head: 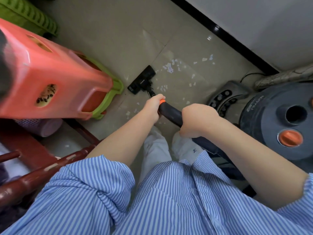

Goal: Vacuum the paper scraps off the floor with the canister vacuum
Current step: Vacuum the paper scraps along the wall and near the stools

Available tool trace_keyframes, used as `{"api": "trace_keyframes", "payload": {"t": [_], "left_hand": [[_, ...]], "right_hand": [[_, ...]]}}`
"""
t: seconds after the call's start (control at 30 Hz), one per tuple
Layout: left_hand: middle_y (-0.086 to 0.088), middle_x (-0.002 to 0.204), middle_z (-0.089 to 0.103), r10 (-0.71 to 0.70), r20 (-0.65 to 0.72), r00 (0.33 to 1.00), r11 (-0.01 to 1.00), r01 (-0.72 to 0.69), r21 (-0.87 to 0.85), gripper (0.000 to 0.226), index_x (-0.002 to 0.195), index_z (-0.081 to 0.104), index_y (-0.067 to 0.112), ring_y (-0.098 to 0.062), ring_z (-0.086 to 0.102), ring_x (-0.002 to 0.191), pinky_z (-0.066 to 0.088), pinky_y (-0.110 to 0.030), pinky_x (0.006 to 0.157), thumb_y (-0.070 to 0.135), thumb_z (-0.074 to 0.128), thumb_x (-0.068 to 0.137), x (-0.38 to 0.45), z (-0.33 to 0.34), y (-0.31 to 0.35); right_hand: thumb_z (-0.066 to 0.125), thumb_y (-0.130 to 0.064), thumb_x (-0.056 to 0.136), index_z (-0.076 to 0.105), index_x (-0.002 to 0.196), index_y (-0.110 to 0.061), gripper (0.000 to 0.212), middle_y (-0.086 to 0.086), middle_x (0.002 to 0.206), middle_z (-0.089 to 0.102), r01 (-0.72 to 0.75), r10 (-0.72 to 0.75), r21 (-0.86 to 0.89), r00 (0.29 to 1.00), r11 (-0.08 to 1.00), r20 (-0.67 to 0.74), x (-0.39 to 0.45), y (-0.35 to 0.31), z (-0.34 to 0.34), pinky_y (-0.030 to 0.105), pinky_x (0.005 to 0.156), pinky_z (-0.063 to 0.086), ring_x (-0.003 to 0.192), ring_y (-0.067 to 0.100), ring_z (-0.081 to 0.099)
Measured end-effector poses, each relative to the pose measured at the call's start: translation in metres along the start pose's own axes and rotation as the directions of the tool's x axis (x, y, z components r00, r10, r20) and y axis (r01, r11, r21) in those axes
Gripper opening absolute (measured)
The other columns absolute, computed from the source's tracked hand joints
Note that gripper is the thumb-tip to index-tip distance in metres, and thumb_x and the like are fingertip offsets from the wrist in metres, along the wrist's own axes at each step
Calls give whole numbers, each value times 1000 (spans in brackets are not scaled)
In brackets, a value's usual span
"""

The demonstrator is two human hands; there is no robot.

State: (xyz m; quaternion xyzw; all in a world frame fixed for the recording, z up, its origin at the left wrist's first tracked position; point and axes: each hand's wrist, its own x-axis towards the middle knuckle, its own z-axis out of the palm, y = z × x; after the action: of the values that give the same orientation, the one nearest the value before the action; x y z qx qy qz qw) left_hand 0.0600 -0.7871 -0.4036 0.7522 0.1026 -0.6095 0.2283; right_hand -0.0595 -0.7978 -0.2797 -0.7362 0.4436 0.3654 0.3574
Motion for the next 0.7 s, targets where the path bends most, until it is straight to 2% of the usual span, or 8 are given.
{"api": "trace_keyframes", "payload": {"t": [0.1,0.23,0.3,0.47,0.57,0.7], "left_hand": [[-9,65,47,12,6,1000,999,-12,-45,15,76,47,7,-21,47,56,43,-29,56,14,58,84,-18,15,-2],[-8,66,48,52,18,998,998,-52,-38,10,92,52,6,-18,47,56,42,-26,52,12,57,86,-43,27,-6],[-7,68,48,84,18,996,996,-83,-41,21,106,53,8,-17,47,57,41,-24,51,12,57,87,-50,29,-4],[-7,73,51,156,-18,988,988,-156,7,39,124,52,3,-16,49,60,42,-24,52,14,58,87,-53,22,8],[-7,76,53,158,-45,986,987,-157,30,43,127,51,3,-17,52,63,43,-24,52,18,58,88,-45,18,20],[-7,77,53,176,-69,982,983,-173,56,35,121,53,4,-16,50,62,41,-24,50,15,57,88,-39,20,28]], "right_hand": [[60,-25,79,39,63,-16,28,-1,63,44,0,0,-31,1000,1000,-2,-15,13,-10,22,44,30,52,13,42],[61,-25,77,48,72,-14,17,-2,62,45,-8,8,-37,1000,999,-3,-37,27,-13,21,46,33,52,12,43],[61,-25,77,50,79,-14,16,-2,63,45,0,-1,-18,1000,1000,-23,-47,30,-13,21,46,33,53,12,42],[61,-27,77,52,84,-14,17,-3,63,44,31,-30,13,995,999,-98,-48,29,-10,21,45,31,53,12,42],[61,-27,78,48,81,-14,18,-2,64,43,43,-37,47,991,998,-126,-34,24,-8,22,44,28,53,12,40],[60,-25,79,37,64,-16,28,-2,63,42,35,-21,98,990,995,-141,-13,22,-3,22,44,27,52,12,40]]}}
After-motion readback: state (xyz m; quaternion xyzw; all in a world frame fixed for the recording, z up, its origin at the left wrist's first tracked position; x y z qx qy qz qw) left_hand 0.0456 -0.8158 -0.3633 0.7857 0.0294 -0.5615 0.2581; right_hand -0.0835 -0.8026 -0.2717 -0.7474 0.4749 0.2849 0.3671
